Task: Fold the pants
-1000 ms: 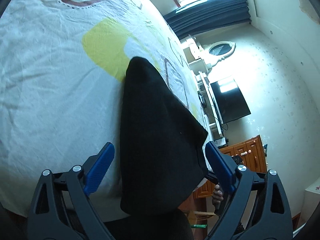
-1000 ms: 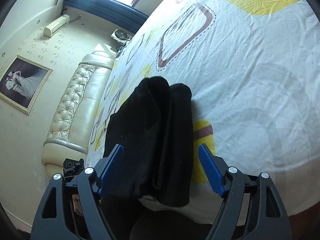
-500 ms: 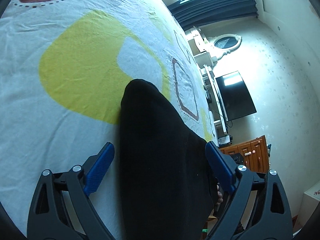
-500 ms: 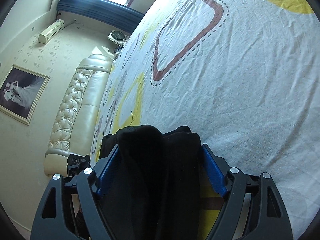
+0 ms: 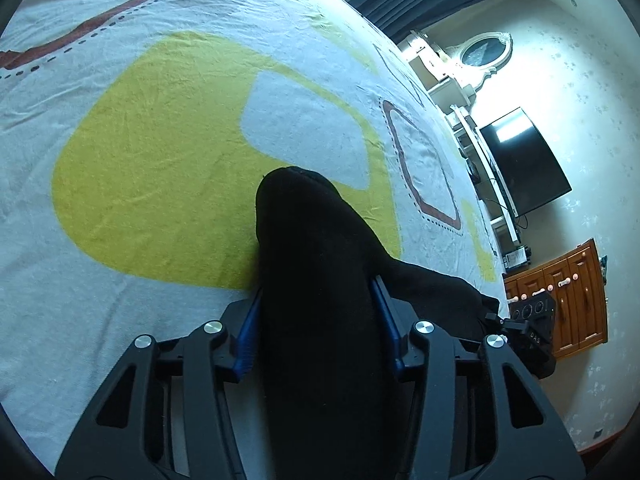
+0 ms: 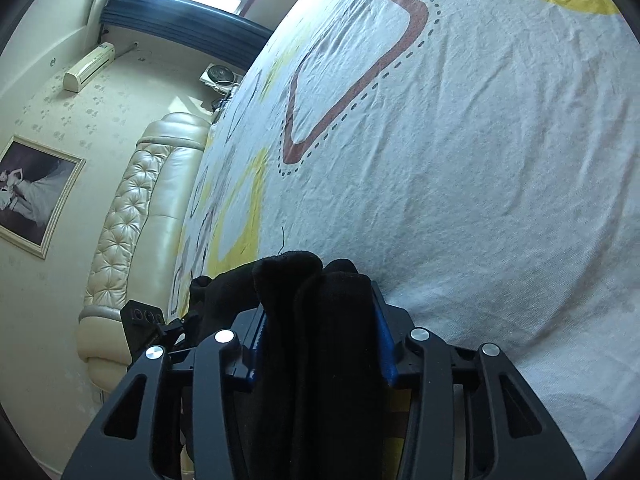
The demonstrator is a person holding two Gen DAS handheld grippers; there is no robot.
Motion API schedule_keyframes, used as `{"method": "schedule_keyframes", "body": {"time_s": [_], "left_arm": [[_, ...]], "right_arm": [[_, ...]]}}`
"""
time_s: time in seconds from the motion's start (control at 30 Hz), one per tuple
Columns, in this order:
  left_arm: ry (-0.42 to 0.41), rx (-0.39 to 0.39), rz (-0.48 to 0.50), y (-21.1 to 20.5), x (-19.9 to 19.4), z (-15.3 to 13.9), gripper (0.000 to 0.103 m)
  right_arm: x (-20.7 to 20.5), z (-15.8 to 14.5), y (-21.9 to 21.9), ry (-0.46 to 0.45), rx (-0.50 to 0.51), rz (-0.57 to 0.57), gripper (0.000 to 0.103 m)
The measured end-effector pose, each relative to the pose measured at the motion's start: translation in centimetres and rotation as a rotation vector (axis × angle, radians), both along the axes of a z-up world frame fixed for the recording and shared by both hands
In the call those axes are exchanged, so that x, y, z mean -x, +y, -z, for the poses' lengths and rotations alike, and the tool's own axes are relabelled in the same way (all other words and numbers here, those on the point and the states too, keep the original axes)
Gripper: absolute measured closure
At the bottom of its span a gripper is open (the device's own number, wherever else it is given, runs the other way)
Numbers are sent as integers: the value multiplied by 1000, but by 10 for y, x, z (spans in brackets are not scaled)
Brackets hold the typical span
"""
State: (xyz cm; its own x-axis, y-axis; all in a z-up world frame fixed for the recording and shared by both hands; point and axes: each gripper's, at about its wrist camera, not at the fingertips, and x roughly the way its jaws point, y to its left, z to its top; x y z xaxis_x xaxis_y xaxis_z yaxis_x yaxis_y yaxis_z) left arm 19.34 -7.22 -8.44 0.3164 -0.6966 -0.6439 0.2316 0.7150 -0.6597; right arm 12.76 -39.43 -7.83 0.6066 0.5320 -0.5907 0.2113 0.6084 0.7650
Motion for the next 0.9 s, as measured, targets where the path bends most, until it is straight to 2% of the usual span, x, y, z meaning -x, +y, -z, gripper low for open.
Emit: {"method": "schedule_keyframes", "body": {"time_s": [0.27,0.5,0.9], "left_arm": [[-24,-59,-23,0,3,-12,62],[-31,-79,-38,4,-1,-19,64],[-18,-100,-93,52,-30,-23,64]], "right_arm": [[4,-3,6,-20,16,24,60],[-5,-4,14,-21,21,24,60],[-41,2,56,-26,-12,0,60]]}}
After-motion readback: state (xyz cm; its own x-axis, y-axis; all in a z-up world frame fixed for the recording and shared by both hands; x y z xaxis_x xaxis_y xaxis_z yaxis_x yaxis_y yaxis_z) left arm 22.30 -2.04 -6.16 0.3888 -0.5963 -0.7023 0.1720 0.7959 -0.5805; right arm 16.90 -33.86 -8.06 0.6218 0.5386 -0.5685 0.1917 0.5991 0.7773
